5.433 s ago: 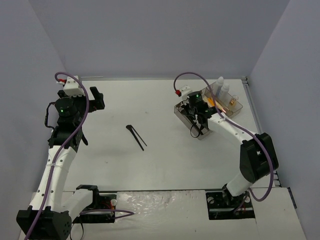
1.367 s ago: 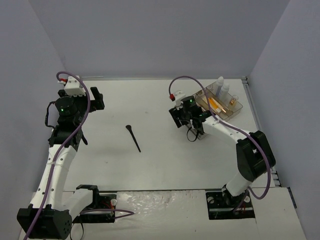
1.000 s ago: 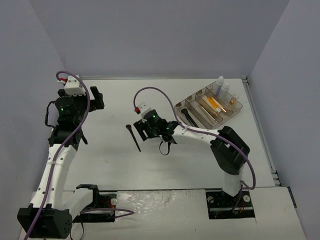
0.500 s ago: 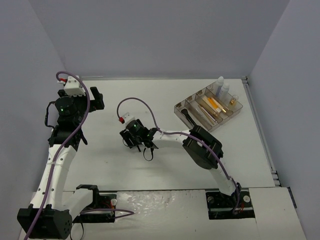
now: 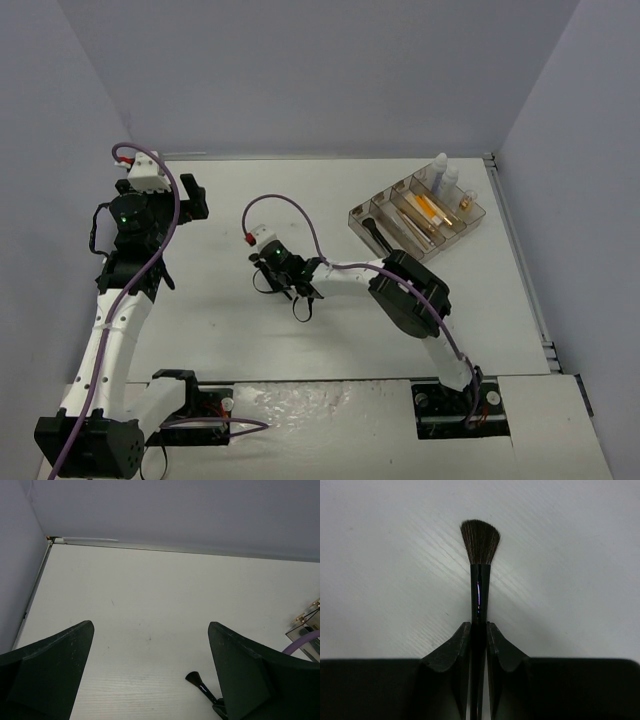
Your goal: Organize the makeup
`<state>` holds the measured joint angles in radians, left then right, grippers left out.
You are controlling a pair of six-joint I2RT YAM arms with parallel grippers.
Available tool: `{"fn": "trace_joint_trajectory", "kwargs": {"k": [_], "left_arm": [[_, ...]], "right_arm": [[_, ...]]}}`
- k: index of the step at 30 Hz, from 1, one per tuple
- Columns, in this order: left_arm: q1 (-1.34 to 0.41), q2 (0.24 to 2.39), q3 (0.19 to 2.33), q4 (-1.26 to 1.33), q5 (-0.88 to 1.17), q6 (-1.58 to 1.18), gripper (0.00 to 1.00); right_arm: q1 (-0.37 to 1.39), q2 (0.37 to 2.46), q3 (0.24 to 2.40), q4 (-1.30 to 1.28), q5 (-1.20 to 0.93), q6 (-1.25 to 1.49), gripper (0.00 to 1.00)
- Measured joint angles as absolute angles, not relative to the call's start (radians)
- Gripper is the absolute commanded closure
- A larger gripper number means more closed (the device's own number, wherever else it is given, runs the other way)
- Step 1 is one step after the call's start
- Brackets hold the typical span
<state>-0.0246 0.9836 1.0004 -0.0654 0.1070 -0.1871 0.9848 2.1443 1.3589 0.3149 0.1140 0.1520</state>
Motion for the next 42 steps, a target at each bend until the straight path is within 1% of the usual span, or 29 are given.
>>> {"fn": "trace_joint_trajectory", "kwargs": {"k": [5,10,15,19,24,30,32,37,38,41,42], "left_arm": [[-0.025,0.984,1.0,-0.065,0.107,-0.187,0.03],[-0.025,0.984,1.0,-0.065,0.107,-0.188,0.03],[-0.025,0.984,1.0,-0.065,0.108,-0.19,0.03],[-0.025,0.985,1.0,-0.066,0.109,-0.191,0.03],[-0.025,0.985,1.0,-0.065,0.109,-0.192,0.03],[-0.025,0.985,1.0,-0.065,0.109,-0.192,0.03],[-0.025,0.985,1.0,-0.065,0.108,-0.192,0.03],[-0.025,0.985,1.0,-0.065,0.109,-0.192,0.03],[-0.025,0.985,1.0,-0.065,0.109,-0.192,0.03],[-0.025,0.985,1.0,-0.065,0.109,-0.192,0.03],[-0.025,0.985,1.0,-0.065,0.109,-0.192,0.03]], "right_arm": [[0.932,2.038,1.226,0.288,0.101,0.117,1.0],[0.824,1.886,1.117,0.177,0.089,0.022,1.0],[0.685,1.698,1.082,0.084,0.091,-0.124,1.0],[0.567,1.588,1.079,0.05,0.082,-0.23,1.0],[0.435,1.574,1.079,0.019,0.071,-0.307,1.0],[0.395,1.625,1.089,-0.005,0.043,-0.363,1.0],[0.392,1.647,1.091,-0.007,0.035,-0.376,0.96],[0.391,1.689,1.098,-0.012,0.02,-0.396,0.59],[0.391,1.694,1.1,-0.012,0.018,-0.396,0.53],[0.39,1.699,1.103,-0.012,0.016,-0.395,0.39],[0.39,1.699,1.103,-0.012,0.015,-0.394,0.36]]}}
